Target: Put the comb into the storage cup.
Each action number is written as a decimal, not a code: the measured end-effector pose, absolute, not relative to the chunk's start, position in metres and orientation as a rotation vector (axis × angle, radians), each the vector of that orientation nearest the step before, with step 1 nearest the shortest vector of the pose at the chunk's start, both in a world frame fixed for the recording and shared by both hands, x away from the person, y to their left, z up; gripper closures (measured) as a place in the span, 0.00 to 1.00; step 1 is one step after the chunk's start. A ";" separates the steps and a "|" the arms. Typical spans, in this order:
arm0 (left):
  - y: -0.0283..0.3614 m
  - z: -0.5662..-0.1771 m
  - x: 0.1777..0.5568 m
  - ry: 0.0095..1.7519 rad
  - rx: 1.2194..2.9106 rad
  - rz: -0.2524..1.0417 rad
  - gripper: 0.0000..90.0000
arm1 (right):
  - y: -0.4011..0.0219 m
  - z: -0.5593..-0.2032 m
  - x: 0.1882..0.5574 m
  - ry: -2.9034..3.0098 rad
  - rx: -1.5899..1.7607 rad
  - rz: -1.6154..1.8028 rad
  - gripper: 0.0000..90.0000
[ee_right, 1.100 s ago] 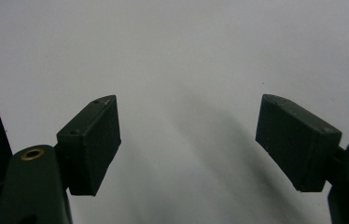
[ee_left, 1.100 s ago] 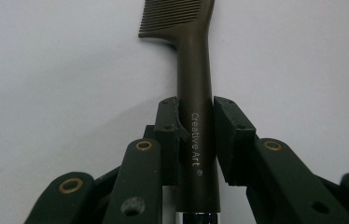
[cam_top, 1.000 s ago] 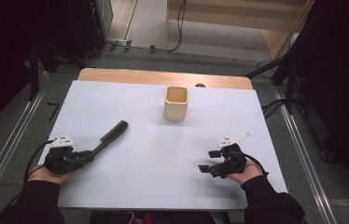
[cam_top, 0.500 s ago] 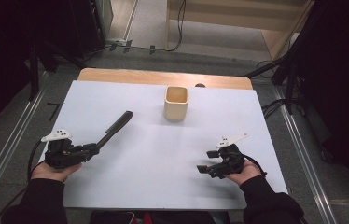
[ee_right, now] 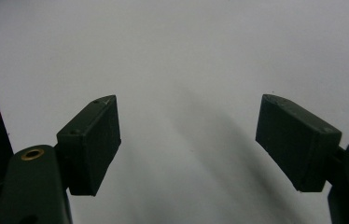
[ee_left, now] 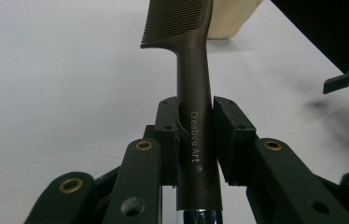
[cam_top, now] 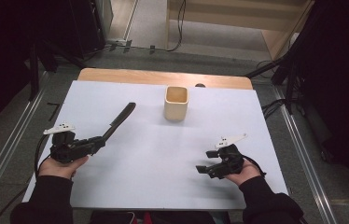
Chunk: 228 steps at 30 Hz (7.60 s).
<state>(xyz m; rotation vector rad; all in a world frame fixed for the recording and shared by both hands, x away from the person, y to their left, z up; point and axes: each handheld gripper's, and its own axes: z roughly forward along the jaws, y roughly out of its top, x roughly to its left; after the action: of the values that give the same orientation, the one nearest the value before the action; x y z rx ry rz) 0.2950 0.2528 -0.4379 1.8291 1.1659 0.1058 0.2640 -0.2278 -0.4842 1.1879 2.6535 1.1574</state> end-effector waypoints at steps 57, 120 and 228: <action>0.139 -0.442 0.336 1.104 1.589 0.304 0.81 | -0.162 -0.448 0.264 2.405 1.401 1.301 0.23; 0.115 -0.485 0.301 1.106 1.374 0.465 0.81 | -0.084 -0.414 0.341 2.251 1.493 1.465 0.30; 0.122 -0.483 0.301 1.143 1.424 0.283 0.60 | -0.065 -0.419 0.380 2.167 1.797 1.352 0.78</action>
<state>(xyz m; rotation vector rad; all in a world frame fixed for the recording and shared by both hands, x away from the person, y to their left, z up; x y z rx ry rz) 0.3012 0.1220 -0.4828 1.4235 1.1426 0.2826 0.3795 -0.0653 -0.4188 1.7971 2.1672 1.3522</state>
